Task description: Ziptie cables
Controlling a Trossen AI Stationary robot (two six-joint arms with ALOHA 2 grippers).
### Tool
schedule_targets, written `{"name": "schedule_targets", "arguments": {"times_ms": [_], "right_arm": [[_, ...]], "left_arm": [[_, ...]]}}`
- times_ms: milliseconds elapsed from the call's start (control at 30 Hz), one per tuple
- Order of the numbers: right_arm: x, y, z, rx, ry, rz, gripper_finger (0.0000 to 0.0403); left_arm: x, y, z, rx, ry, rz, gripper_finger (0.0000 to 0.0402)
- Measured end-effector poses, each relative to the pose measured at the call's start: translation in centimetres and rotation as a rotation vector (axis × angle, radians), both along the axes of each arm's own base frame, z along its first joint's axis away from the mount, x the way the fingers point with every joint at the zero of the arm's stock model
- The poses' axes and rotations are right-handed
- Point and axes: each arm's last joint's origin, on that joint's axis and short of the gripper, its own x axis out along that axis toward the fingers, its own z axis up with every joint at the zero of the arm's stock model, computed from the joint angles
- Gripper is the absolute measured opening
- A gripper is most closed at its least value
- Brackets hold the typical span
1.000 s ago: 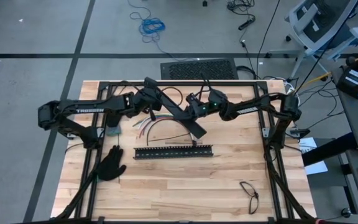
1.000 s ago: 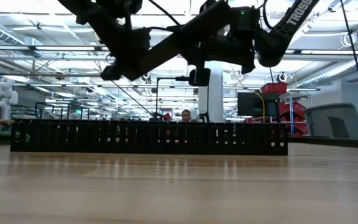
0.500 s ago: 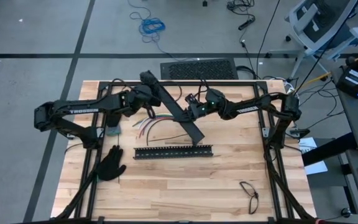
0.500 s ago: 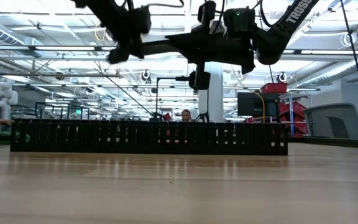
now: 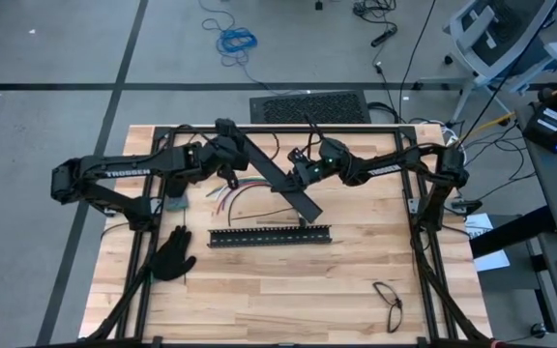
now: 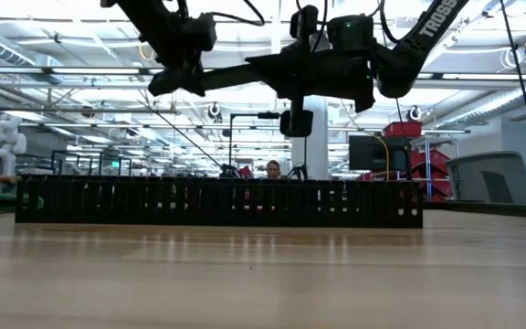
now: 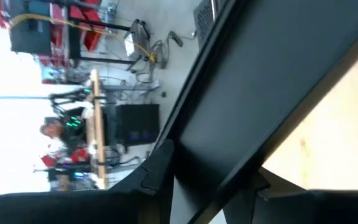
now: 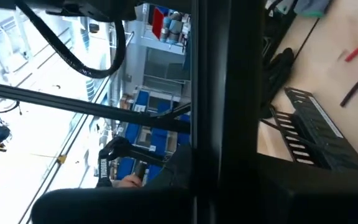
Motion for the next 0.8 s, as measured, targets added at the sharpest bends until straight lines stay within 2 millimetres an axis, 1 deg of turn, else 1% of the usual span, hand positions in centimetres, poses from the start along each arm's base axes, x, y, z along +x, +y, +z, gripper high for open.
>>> {"name": "schedule_targets", "arguments": {"times_ms": [33,133,267,333,433,600,700,800], "right_arm": [[0.0,0.0,0.0,-0.002,-0.001,-0.002,0.0025],[0.0,-0.2,0.3,-0.013,-0.022,-0.011,0.0024],[0.0,-0.3,0.5,-0.002,-0.036,-0.026,0.0024],[-0.1,-0.3,0.4,-0.002,-0.035,-0.026,0.0024],[-0.1,-0.3,0.5,-0.011,-0.043,-0.028,0.0024],[-0.1,-0.4,0.5,-0.024,-0.052,-0.031,0.0024],[-0.1,-0.4,0.5,-0.023,-0.046,-0.026,0.0024],[-0.1,-0.3,-0.2,-0.047,0.007,-0.021,0.0024]], "left_arm": [[0.1,0.0,0.2,0.023,-0.004,0.003,0.0102],[0.2,0.2,0.6,0.053,-0.083,0.089,0.0103],[0.1,0.9,0.4,0.064,-0.052,0.095,0.0104],[0.1,0.9,0.6,0.057,-0.048,0.105,0.0115],[-0.1,1.0,1.8,0.041,-0.059,0.132,0.0152],[-0.4,1.0,3.6,0.060,-0.042,0.167,0.0242],[-0.7,1.1,3.7,0.085,-0.040,0.236,0.0289],[-0.9,1.1,3.8,0.134,-0.049,0.318,0.0313]]}}
